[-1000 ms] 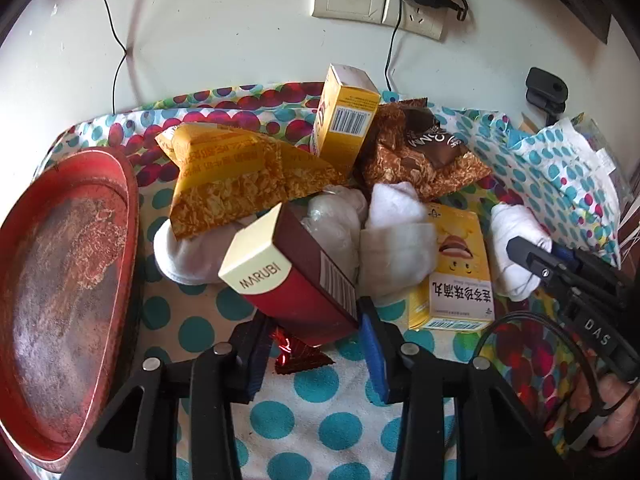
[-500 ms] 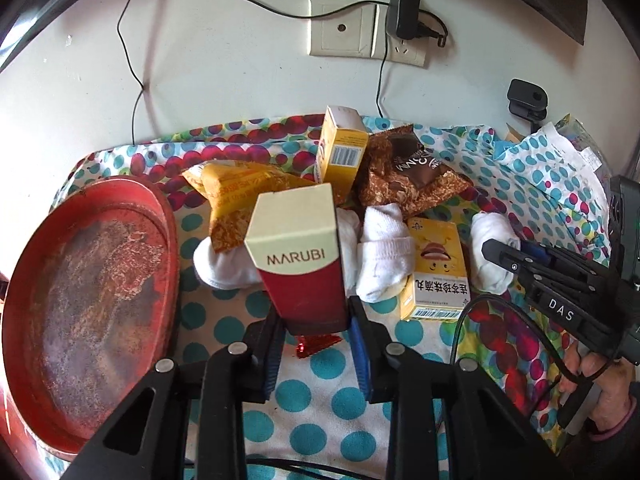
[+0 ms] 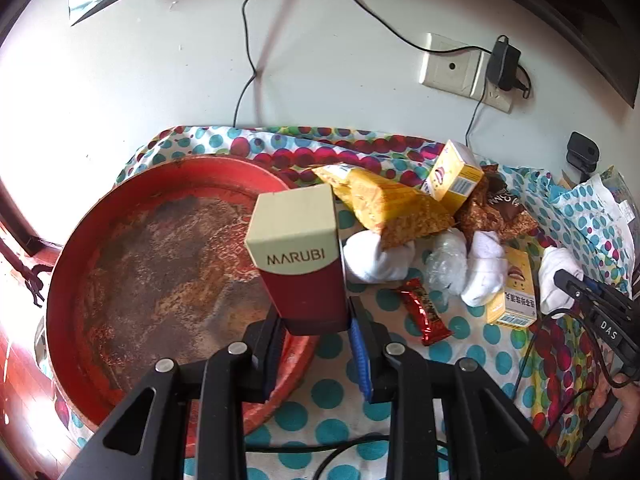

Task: Organize objects
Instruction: 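Carry the MARUBI box over the red tray and release it with the left gripper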

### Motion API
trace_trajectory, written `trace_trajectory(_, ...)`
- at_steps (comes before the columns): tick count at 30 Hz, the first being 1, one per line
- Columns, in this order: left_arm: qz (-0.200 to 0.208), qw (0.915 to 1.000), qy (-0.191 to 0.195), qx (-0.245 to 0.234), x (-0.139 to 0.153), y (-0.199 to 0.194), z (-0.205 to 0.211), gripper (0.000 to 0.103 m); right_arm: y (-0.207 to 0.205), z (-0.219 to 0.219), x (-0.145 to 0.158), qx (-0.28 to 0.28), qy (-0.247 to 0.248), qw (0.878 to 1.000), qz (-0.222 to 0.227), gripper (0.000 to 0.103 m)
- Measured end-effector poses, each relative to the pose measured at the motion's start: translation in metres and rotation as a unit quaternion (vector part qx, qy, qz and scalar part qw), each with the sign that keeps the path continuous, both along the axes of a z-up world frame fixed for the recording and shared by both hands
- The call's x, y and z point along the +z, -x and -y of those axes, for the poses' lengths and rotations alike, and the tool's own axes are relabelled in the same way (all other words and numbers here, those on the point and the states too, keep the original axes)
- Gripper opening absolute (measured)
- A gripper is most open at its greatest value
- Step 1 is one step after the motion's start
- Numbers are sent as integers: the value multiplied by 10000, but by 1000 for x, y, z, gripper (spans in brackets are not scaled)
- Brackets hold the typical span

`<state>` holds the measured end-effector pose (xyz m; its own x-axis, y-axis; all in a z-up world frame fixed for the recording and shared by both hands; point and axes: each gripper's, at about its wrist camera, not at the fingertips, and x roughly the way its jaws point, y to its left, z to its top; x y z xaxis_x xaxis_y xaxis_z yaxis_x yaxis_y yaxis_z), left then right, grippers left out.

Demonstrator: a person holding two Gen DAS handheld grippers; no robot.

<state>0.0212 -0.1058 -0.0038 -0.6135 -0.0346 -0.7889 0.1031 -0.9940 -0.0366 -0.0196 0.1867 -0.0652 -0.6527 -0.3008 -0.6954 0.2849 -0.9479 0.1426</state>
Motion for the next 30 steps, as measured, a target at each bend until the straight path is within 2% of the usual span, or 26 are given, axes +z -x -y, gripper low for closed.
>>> trace_trajectory(7, 48, 9984, -32, 564, -7, 4, 60, 30, -7, 25, 22, 95, -62, 9998, -132, 27)
trace_trajectory(12, 104, 9943, 44, 1062, -19, 9, 107, 30, -13, 62, 35, 384, -179, 9988, -237, 27)
trace_trajectory(16, 203, 9920, 15, 1247, -28, 15, 137, 30, -17, 97, 41, 693, -211, 9970, -254, 27)
trace_trajectory(22, 394, 9920, -130, 1194, -43, 30, 164, 30, -24, 154, 45, 1203, -294, 9919, -281, 27)
trace_trajectory(27, 574, 9936, -19, 976, -50, 43, 167, 30, -29, 202, 43, 1606, -368, 9860, -260, 27)
trace_trajectory(30, 538, 9947, 31, 874, -52, 46, 168, 30, -32, 228, 40, 1772, -385, 9832, -230, 27)
